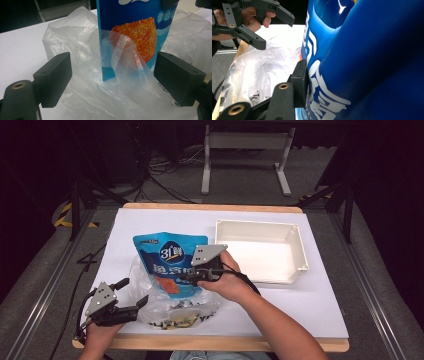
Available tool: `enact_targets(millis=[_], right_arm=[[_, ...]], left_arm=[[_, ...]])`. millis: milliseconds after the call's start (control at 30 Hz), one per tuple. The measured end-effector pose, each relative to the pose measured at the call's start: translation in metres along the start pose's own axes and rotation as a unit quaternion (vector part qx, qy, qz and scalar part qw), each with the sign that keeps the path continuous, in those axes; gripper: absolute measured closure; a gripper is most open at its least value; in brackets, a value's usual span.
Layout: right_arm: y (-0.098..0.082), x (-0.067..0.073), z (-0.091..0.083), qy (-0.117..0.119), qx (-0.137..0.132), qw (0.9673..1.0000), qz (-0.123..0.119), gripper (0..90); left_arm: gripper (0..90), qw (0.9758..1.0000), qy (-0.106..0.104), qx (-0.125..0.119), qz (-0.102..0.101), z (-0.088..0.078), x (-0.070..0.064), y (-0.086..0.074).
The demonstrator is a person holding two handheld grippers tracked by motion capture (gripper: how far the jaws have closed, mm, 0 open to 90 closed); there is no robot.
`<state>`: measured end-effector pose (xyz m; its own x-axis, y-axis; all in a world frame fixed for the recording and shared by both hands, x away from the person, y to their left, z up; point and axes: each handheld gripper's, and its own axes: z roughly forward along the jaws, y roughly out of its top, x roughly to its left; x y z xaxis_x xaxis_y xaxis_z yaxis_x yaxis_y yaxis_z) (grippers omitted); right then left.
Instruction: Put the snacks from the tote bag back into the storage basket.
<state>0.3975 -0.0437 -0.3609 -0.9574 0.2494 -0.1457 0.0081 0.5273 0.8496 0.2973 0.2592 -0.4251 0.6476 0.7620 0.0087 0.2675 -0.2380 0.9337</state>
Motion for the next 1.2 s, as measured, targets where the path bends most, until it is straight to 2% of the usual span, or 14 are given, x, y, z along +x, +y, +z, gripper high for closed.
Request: enact_targets(millis=[167,600,833,1200], right_arm=[[-0.001,0.000,0.000,0.000,0.001,0.9998,0.018,59.4],[-0.001,-0.002,0.000,0.003,0.005,0.9995,0.032,61.7],[0.001,0.002,0.000,-0.006,0.007,0.9997,0.021,61.9],[0.017,0.002,0.000,-0.007,0.021,0.9997,0.013,62.2]], left_arm=[[15.7,1.0000,0.000,-0.001,-0.001,0.000,0.000,0.000],[15.7,1.0000,-0.001,0.002,0.001,0.001,-0.001,0.000],[15.7,1.0000,-0.001,0.002,0.001,0.001,0.000,0.000],[15.7,1.0000,-0.001,-0.002,-0.001,0.000,0.001,0.000]])
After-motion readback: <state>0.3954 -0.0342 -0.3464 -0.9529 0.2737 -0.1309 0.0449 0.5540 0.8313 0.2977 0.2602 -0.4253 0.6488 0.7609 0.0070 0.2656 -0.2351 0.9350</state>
